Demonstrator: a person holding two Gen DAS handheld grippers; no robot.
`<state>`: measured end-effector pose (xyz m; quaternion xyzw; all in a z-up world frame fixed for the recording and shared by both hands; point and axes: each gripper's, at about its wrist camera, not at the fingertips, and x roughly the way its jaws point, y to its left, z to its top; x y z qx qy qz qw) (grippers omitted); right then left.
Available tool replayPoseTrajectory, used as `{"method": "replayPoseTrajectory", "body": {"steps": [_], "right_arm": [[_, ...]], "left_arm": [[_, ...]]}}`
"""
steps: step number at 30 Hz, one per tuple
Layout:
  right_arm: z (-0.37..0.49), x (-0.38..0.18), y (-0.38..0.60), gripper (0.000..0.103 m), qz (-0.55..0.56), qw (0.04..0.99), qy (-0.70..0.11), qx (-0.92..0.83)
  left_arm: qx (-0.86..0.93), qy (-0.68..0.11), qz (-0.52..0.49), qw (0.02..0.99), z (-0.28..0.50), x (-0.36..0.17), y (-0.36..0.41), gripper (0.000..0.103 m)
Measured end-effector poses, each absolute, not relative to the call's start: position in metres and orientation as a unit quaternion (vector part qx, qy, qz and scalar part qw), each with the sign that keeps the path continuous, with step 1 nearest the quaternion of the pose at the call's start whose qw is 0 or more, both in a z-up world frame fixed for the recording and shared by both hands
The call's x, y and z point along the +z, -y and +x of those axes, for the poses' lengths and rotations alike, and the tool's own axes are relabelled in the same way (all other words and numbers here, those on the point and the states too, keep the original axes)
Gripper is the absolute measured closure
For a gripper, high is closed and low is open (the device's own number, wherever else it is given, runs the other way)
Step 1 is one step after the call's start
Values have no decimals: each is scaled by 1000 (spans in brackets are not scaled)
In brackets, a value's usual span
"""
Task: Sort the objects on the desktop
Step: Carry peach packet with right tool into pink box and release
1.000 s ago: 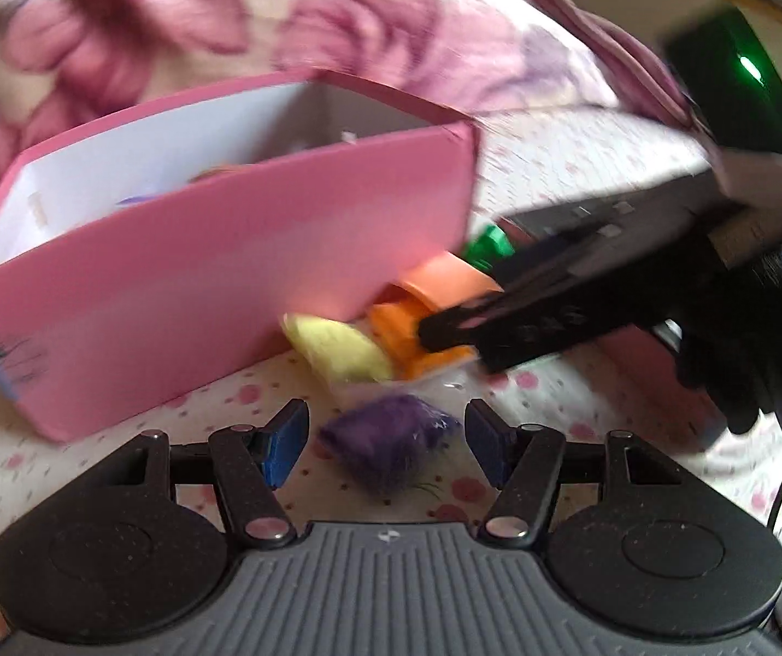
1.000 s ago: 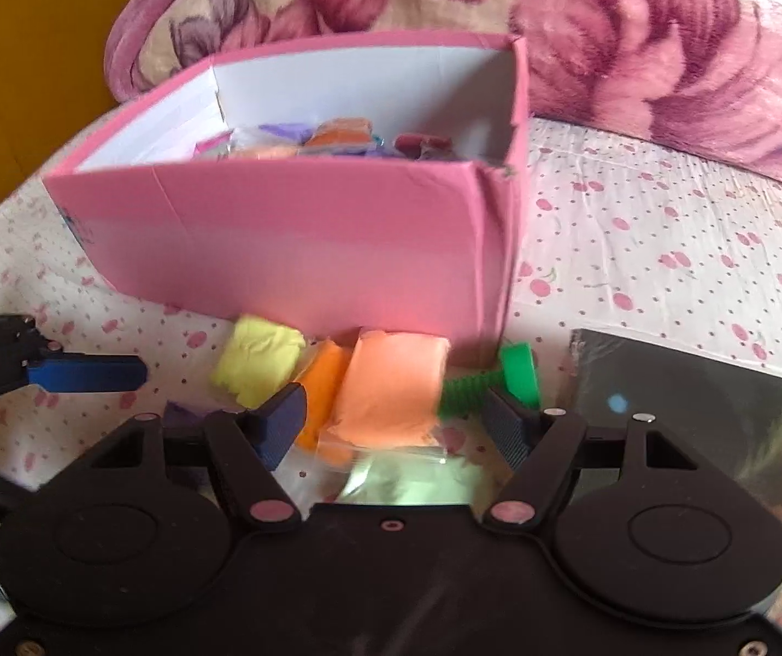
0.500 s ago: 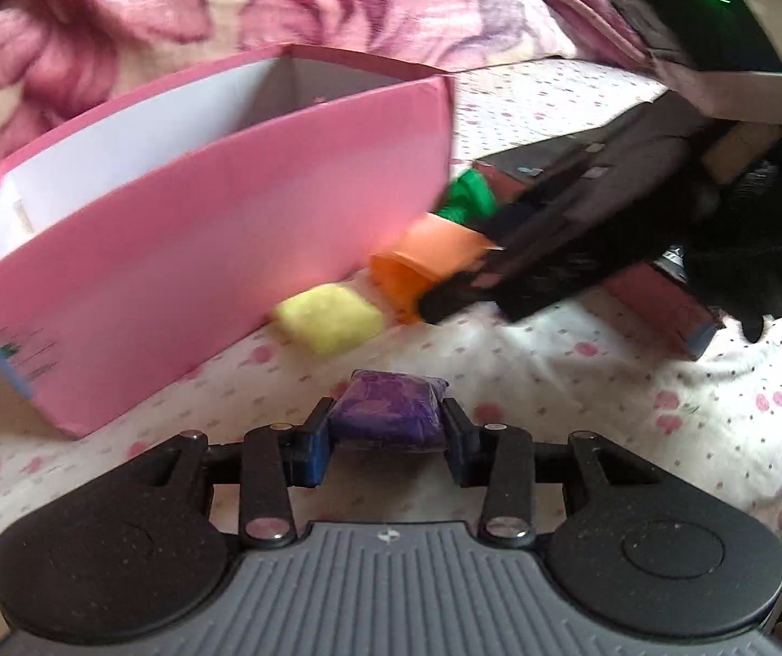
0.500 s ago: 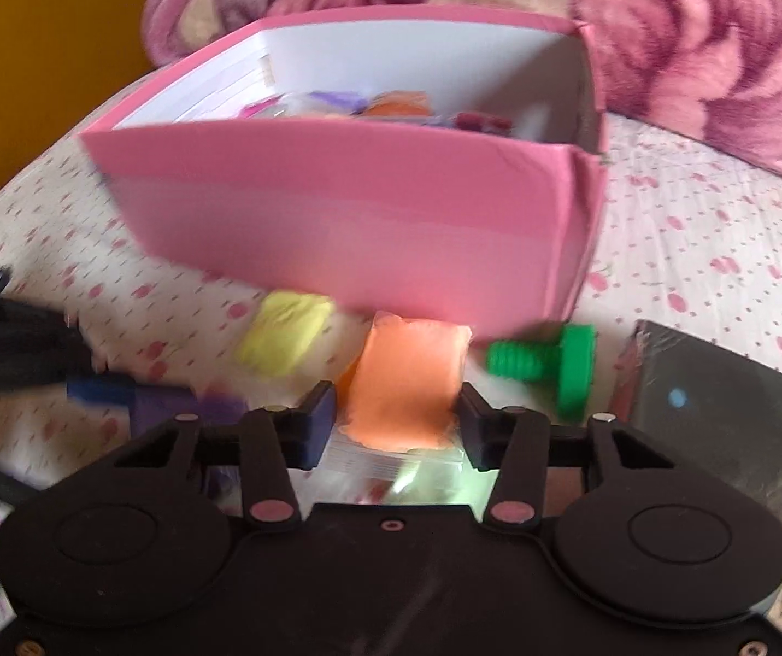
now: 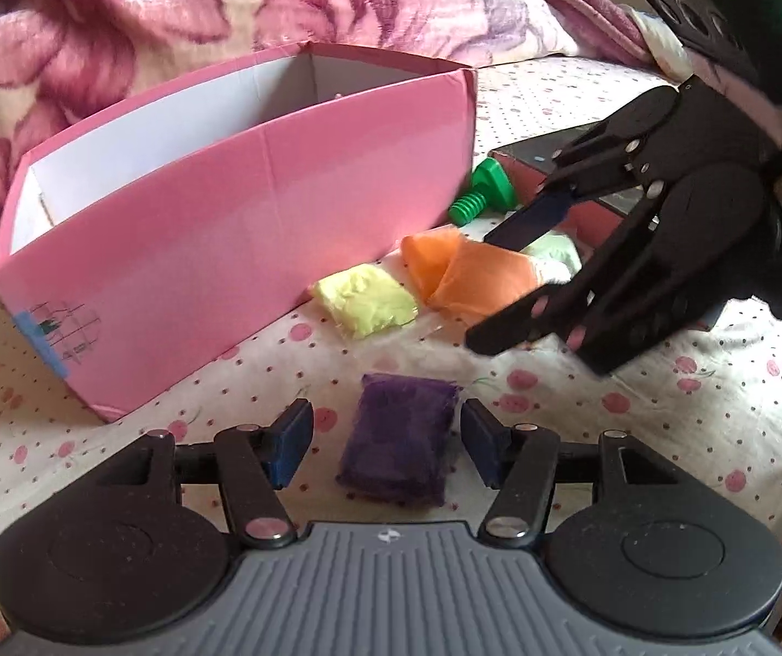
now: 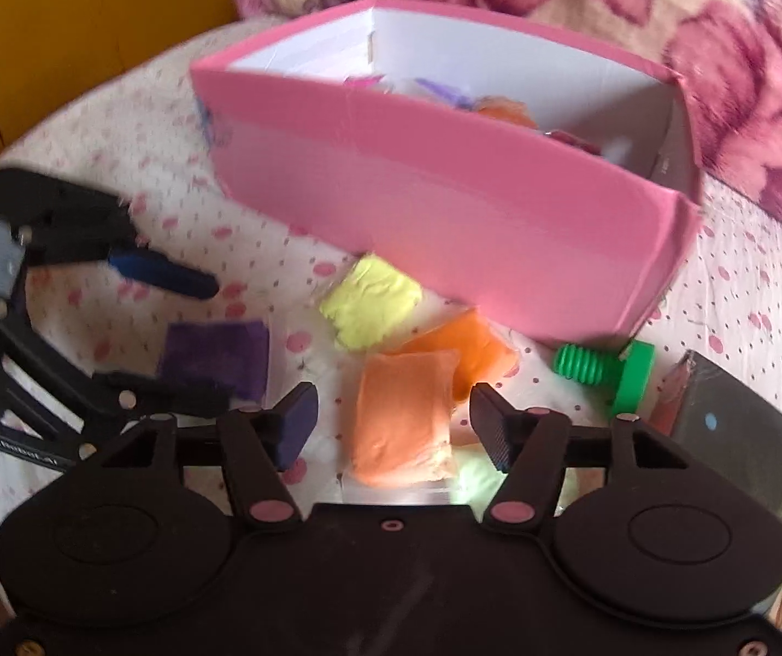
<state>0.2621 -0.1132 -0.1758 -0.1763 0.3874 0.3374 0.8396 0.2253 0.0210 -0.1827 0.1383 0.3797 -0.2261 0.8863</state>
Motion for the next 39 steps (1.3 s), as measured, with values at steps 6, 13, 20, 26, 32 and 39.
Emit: {"method": "replayPoseTrajectory", "body": {"steps": [6, 13, 20, 26, 32, 39], "right_arm": [[257, -181, 102, 44, -248, 843, -365, 307], [247, -183, 94, 46, -306, 843, -334, 289], [243, -187, 88, 62, -305, 852, -331, 267], [233, -181, 96, 63, -257, 856, -357, 272], [229, -173, 107, 63, -200, 858, -383, 276], [231, -136, 117, 63, -122, 872, -381, 282]], "left_arm": [[-236, -384, 136, 882, 227, -188, -16, 66], [-211, -385, 107, 892, 230, -185, -33, 66], [-195, -384, 84, 899, 233, -183, -44, 66], [-207, -372, 69, 902, 233, -174, -41, 67], [-204, -367, 57, 905, 234, -172, -42, 67], [-205, -360, 42, 909, 235, -166, -44, 67]]}}
